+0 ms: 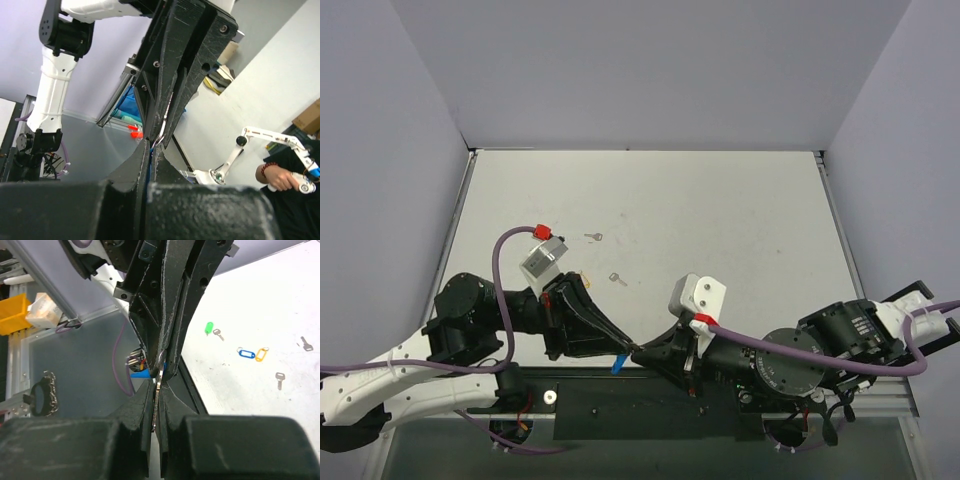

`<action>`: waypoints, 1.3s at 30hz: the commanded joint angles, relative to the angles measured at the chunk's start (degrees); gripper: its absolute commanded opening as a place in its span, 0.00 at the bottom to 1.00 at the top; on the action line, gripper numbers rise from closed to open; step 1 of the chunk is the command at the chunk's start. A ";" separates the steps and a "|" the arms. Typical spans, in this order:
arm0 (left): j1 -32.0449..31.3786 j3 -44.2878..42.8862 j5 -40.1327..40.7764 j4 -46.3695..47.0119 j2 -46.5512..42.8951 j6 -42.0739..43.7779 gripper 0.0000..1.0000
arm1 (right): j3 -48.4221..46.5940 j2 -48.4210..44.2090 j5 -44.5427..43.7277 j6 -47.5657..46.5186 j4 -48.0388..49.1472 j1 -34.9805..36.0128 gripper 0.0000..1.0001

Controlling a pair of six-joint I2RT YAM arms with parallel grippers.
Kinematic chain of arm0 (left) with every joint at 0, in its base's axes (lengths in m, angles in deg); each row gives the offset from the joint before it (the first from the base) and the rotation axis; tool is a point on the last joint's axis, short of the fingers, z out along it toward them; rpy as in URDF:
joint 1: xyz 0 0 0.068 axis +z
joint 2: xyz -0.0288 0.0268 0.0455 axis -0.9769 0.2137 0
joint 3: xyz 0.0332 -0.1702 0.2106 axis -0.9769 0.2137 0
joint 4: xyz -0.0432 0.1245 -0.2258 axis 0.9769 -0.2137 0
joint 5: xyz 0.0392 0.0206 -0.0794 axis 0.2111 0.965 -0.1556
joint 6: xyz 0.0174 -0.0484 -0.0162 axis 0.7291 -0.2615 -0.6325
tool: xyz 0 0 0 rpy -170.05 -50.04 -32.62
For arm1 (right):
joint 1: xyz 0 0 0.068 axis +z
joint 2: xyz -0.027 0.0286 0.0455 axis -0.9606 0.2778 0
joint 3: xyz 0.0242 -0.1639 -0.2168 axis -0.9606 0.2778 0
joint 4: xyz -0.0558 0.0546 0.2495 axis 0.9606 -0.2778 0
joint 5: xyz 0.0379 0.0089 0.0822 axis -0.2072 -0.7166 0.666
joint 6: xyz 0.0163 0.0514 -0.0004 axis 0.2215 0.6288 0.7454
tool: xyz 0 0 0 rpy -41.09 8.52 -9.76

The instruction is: Remove the keys from the keyring

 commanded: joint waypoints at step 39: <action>1.52 2.89 32.39 5.01 -10.04 -3.42 0.00 | 5.91 -4.86 -7.28 6.50 2.06 -0.19 0.42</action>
